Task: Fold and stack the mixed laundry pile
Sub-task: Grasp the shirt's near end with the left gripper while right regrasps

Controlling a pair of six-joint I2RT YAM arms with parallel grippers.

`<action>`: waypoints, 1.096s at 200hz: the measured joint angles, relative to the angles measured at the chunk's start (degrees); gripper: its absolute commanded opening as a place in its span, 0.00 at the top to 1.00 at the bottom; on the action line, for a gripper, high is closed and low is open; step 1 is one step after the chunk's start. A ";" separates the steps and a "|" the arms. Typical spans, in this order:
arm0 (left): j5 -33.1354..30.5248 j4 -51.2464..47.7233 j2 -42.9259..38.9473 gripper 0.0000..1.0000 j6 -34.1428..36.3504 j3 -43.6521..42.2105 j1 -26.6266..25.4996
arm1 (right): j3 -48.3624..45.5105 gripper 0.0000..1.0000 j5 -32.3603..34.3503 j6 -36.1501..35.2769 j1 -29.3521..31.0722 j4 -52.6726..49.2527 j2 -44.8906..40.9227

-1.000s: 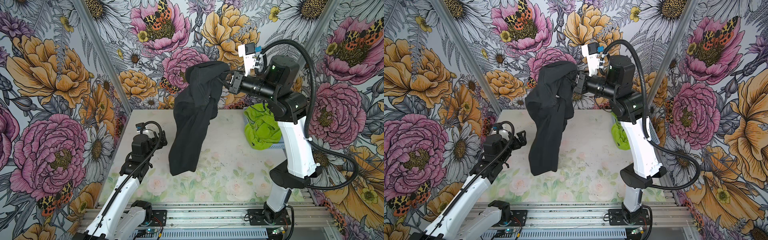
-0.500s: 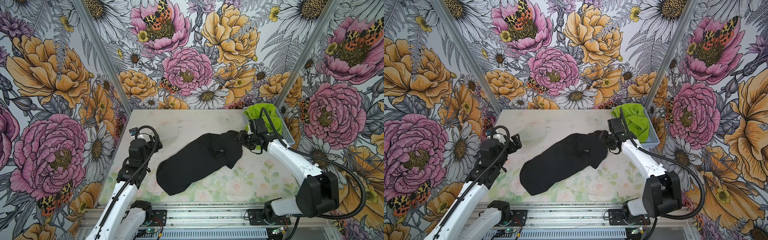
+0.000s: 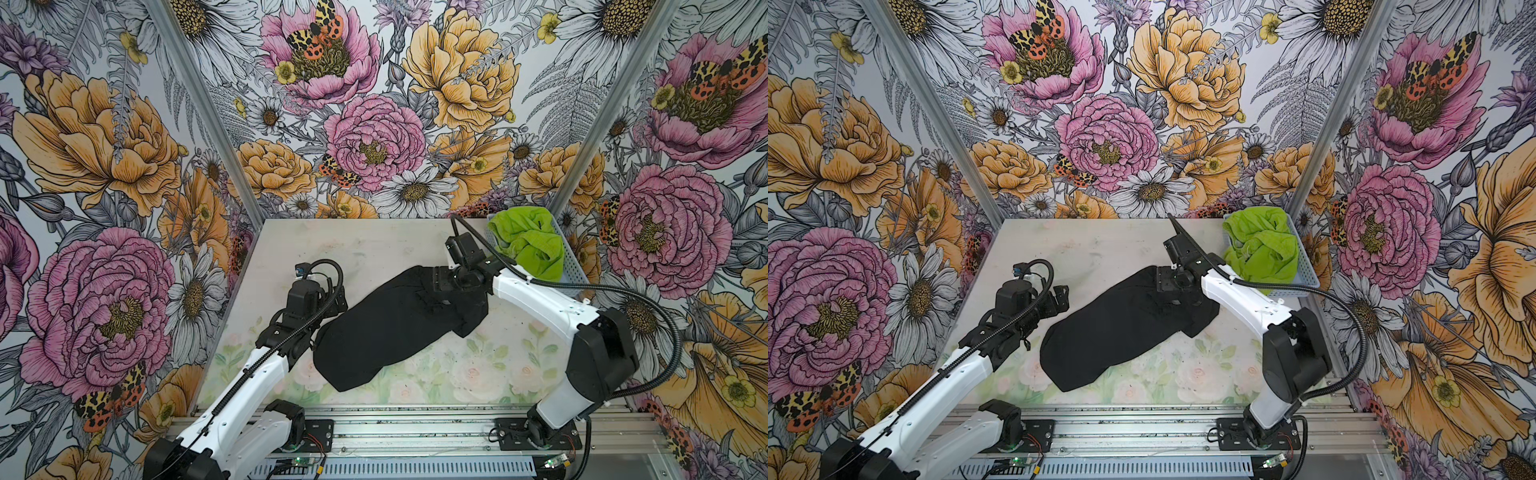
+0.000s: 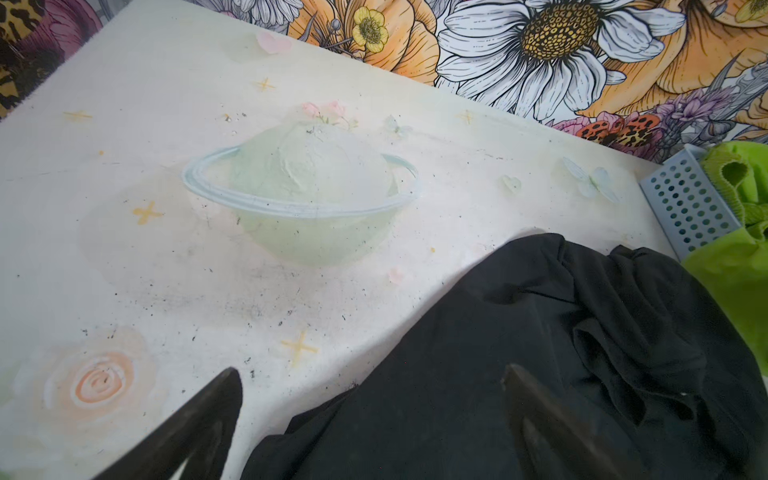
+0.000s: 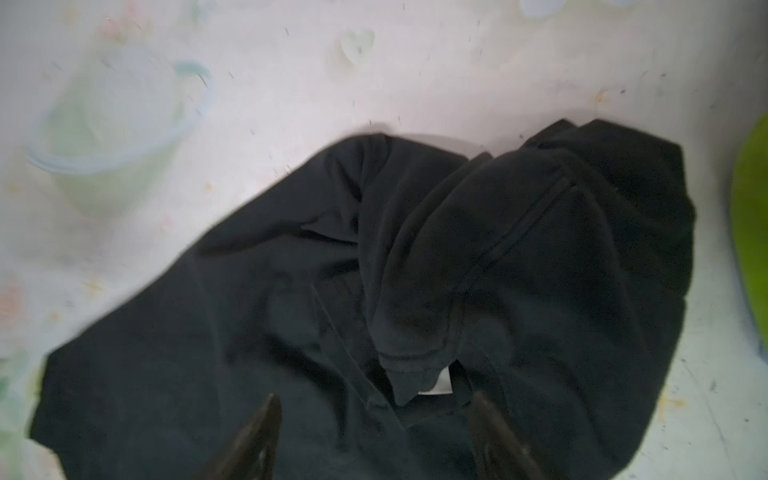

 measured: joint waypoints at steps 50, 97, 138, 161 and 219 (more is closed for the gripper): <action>0.00 0.15 0.24 0.01 -0.46 -0.59 -0.35 | 4.28 0.78 10.54 -6.40 2.75 -2.21 13.68; 0.04 0.37 0.81 0.01 -0.46 -1.57 -1.22 | 7.23 1.00 14.64 -7.50 1.01 -2.47 12.72; 1.51 0.74 2.43 0.01 -0.55 -3.30 -3.06 | 11.23 1.00 8.66 -5.68 -6.38 -2.60 6.86; 3.48 1.92 4.61 0.01 -0.70 -4.17 -4.33 | 15.65 1.00 3.76 -4.44 -10.86 -2.54 5.46; 7.48 6.93 13.90 0.01 -0.68 -4.26 -7.63 | 28.79 0.49 -0.66 -5.07 -16.98 -3.08 12.52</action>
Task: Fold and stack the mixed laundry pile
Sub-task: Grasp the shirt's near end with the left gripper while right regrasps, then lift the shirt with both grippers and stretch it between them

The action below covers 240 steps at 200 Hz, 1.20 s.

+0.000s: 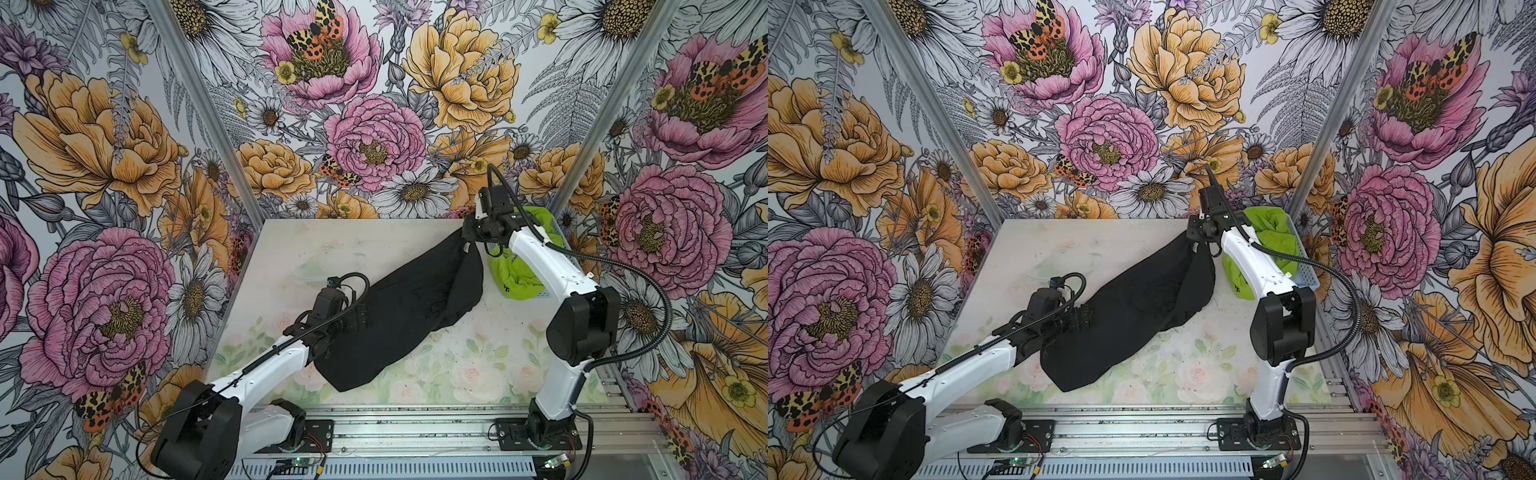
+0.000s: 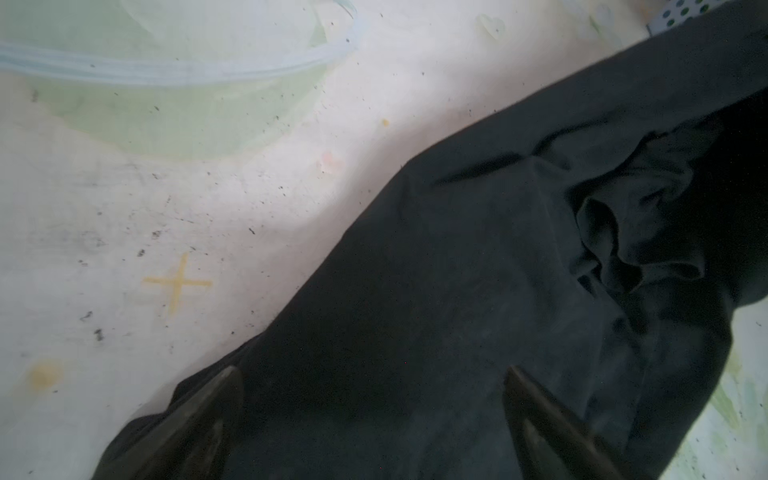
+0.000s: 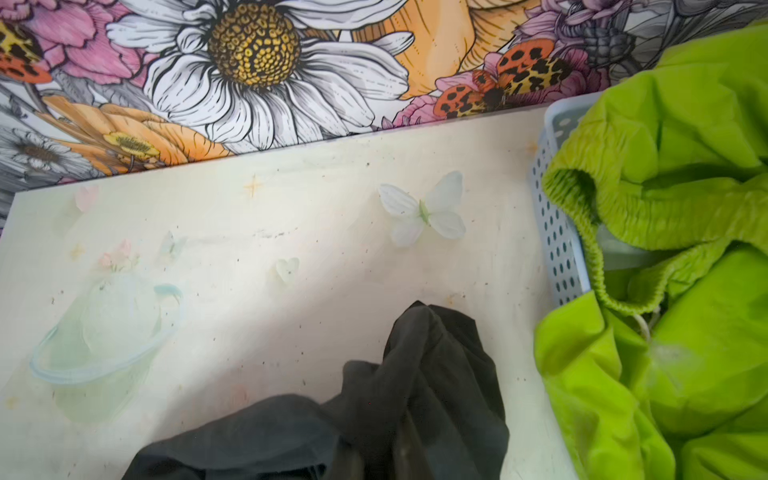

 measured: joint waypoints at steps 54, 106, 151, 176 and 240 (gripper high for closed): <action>1.29 -0.13 4.55 0.02 -0.02 0.02 -1.81 | -1.09 0.31 1.40 -1.53 0.37 -2.54 4.07; 2.95 -2.93 4.96 0.09 -2.38 0.02 -3.82 | -23.50 0.30 1.33 0.22 10.86 -4.57 -5.53; 2.73 -9.31 1.75 0.09 -8.26 -1.68 -5.53 | -30.77 0.59 1.81 2.34 10.97 -3.65 -5.77; 2.16 -14.58 -4.85 0.09 -12.68 -3.91 -6.27 | -31.01 0.97 2.73 2.49 10.82 -2.29 -5.70; 1.07 -27.58 -21.38 0.06 -25.18 -8.92 -12.98 | -36.39 1.00 3.26 4.33 10.67 -2.67 -15.32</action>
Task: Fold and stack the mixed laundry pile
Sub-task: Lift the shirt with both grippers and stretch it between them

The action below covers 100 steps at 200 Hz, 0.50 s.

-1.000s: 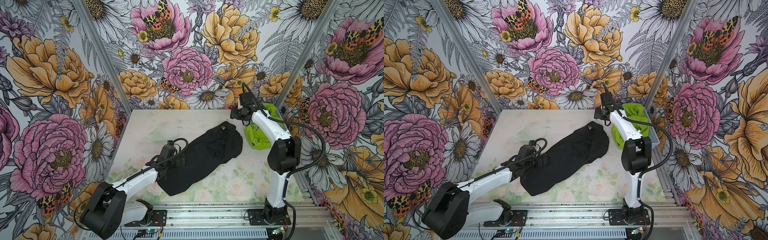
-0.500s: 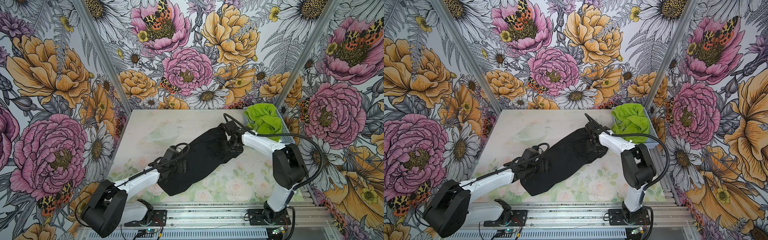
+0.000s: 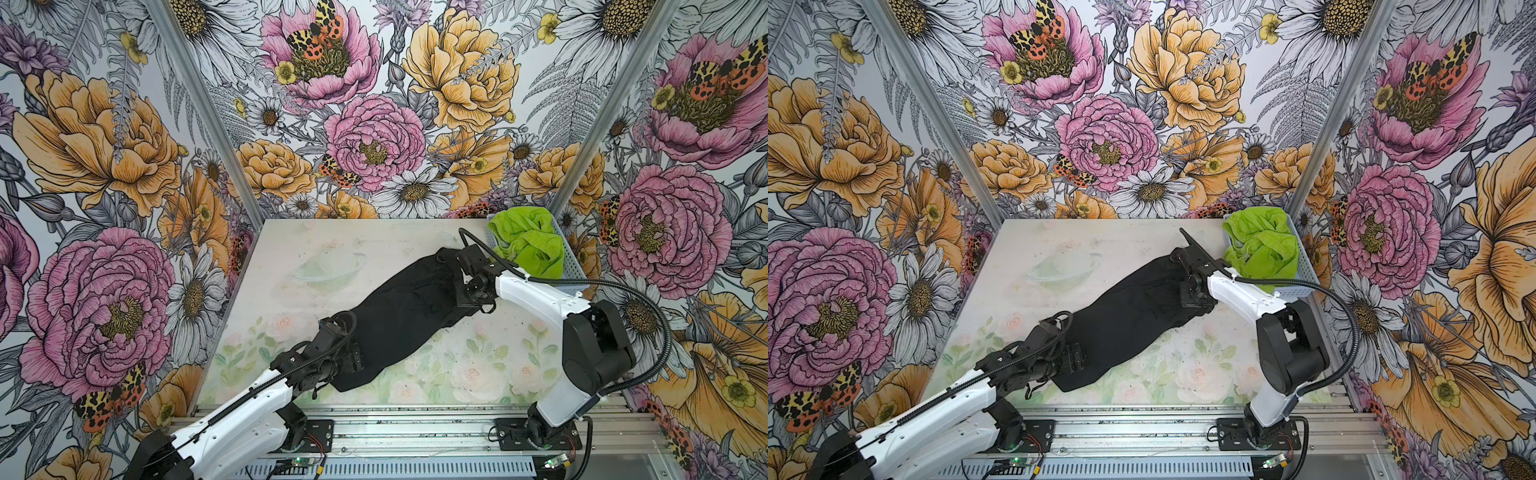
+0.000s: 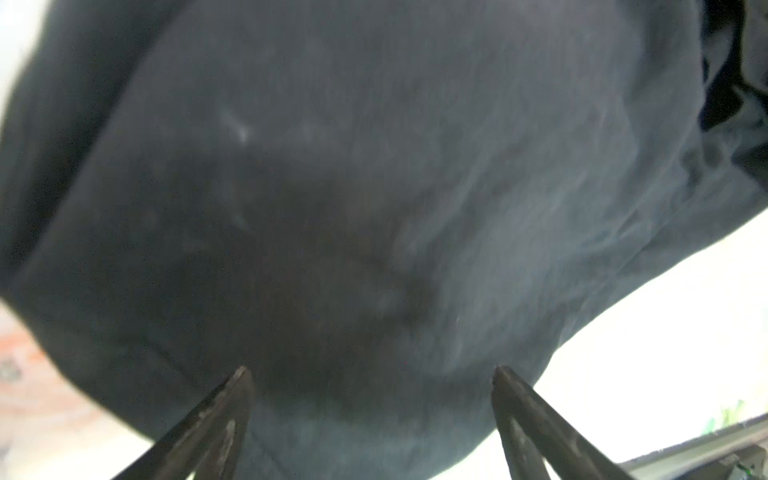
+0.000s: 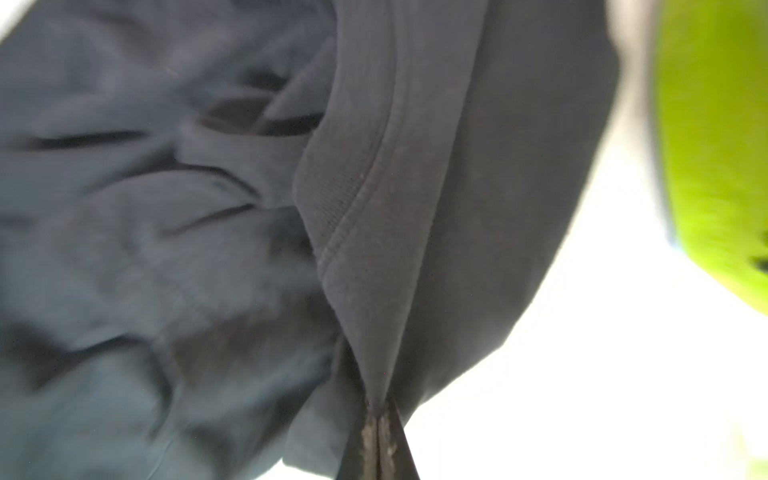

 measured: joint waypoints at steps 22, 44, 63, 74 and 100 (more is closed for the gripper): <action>-1.05 -3.91 -3.67 0.05 -5.84 -1.49 -5.44 | -0.96 1.00 -0.42 0.79 -0.13 -0.72 -5.22; -2.97 -5.14 -4.57 0.06 -11.21 -2.97 -9.79 | -2.19 1.00 -1.11 1.22 -0.44 -1.73 -8.50; -4.42 -3.82 -3.41 0.13 -13.92 -3.28 -10.60 | -3.34 1.00 -2.12 1.31 -0.74 -2.34 -10.08; -5.01 -2.14 -1.29 0.23 -14.60 -3.13 -10.58 | -3.98 1.00 -2.56 1.46 -0.90 -2.80 -10.78; -5.70 1.70 6.23 0.66 -14.25 -1.60 -10.12 | -5.42 1.00 -3.08 1.73 -1.64 -2.93 -13.14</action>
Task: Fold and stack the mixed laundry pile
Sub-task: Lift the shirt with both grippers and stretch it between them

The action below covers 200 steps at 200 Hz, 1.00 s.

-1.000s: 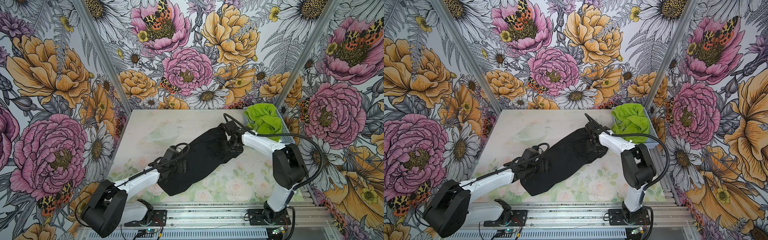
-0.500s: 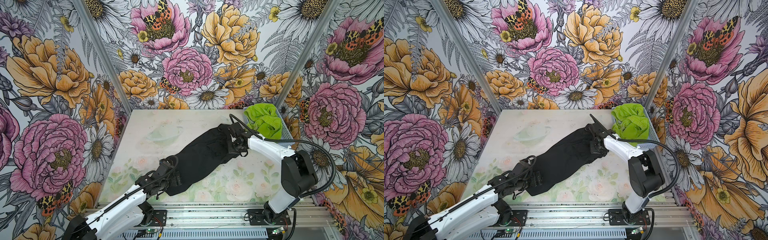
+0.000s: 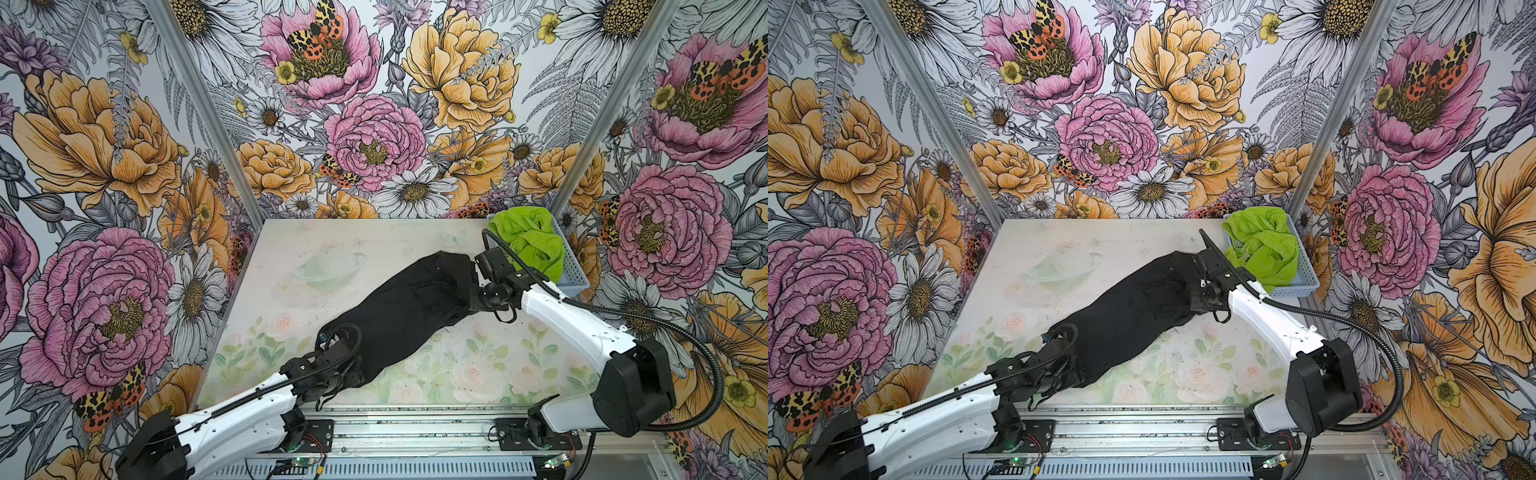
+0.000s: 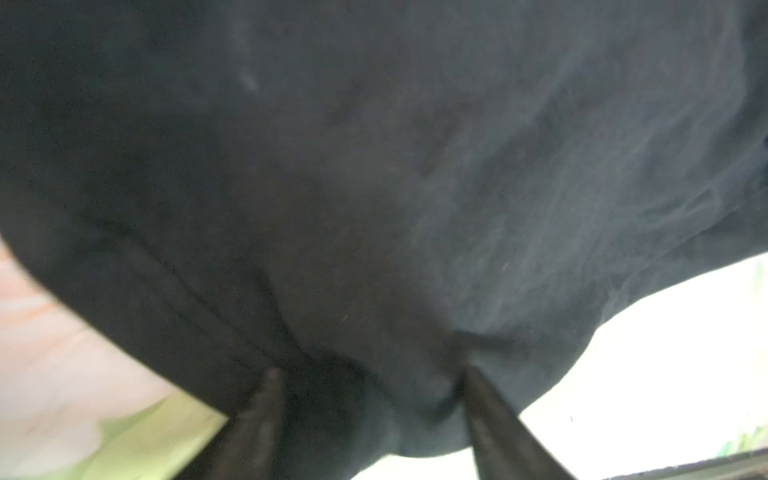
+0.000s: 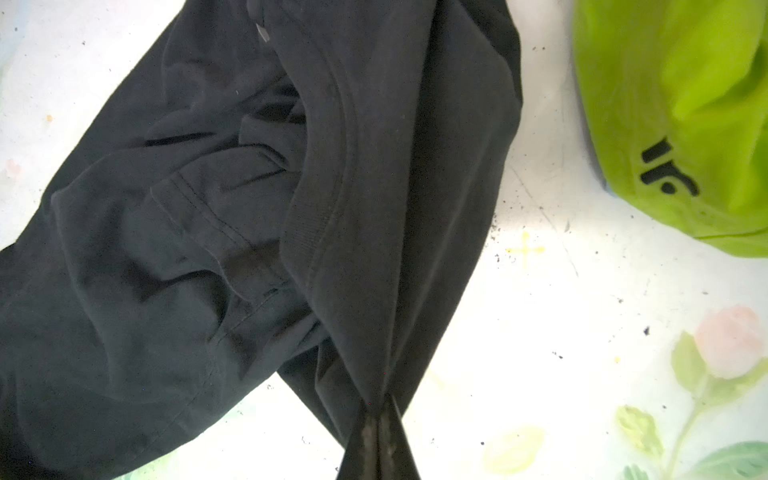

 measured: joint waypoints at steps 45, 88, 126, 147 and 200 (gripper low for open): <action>-0.26 -2.64 5.16 1.00 5.27 4.37 4.37 | -0.92 1.00 -0.35 0.17 -1.77 -0.37 -4.94; -1.55 -10.51 -8.48 1.00 13.49 15.06 19.10 | -0.96 1.00 -0.85 -0.02 -2.89 -0.42 -12.31; -0.26 -13.35 -10.43 1.00 22.12 26.16 30.97 | 0.33 1.00 -2.01 -1.27 -3.26 -0.72 -18.21; -0.17 -15.08 -8.52 1.00 26.38 33.22 33.94 | 3.02 1.00 -2.89 -1.73 -3.30 -1.51 -20.94; -0.33 -16.83 -7.52 1.00 34.42 48.04 40.85 | 8.35 1.00 -3.10 -2.82 -3.37 -3.13 -31.56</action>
